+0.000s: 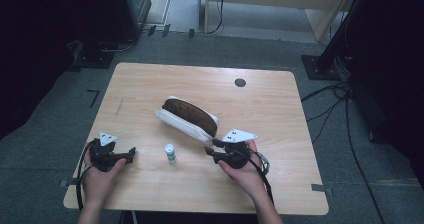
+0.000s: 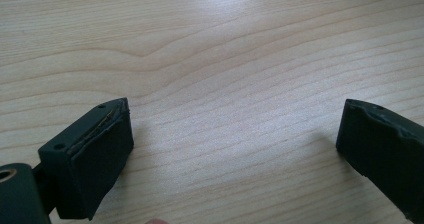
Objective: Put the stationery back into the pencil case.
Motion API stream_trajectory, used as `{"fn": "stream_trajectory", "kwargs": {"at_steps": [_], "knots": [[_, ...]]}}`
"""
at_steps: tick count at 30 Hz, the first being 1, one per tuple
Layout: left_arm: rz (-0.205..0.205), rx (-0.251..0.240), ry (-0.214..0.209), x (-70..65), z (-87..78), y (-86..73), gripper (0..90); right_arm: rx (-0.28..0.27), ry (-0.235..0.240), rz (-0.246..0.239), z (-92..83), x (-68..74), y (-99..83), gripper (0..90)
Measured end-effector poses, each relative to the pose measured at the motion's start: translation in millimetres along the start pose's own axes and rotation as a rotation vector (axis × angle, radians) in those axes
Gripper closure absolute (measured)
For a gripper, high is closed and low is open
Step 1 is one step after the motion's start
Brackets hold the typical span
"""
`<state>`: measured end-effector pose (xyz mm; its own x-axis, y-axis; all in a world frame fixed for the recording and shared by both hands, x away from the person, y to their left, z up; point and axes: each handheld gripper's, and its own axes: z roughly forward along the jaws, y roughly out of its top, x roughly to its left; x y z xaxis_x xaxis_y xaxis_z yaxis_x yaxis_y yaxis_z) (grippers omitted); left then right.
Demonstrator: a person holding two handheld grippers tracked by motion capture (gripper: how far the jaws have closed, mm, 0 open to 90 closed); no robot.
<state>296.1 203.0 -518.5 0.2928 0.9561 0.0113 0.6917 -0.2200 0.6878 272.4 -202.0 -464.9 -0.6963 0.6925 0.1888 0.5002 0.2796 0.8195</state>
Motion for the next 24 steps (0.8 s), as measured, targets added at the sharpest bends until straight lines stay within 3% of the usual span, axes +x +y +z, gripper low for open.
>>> {"fn": "stream_trajectory", "kwargs": {"at_steps": [8, 17, 24], "knots": [[0.0, 0.0, 0.0, 0.0, 0.0, 0.0, 1.8, -0.014, 0.05, -0.008, 18.1, 17.8, 3.9, 57.0], [0.0, 0.0, -0.002, -0.2, 0.1, 0.0, 1.9, -0.049, 0.068, -0.026, 12.5, 34.0, 10.7, 57.2], [0.0, 0.0, -0.002, -0.2, 0.0, 0.0, 1.8, -0.038, 0.101, -0.04, 23.7, 43.2, 15.6, 57.1]]}}
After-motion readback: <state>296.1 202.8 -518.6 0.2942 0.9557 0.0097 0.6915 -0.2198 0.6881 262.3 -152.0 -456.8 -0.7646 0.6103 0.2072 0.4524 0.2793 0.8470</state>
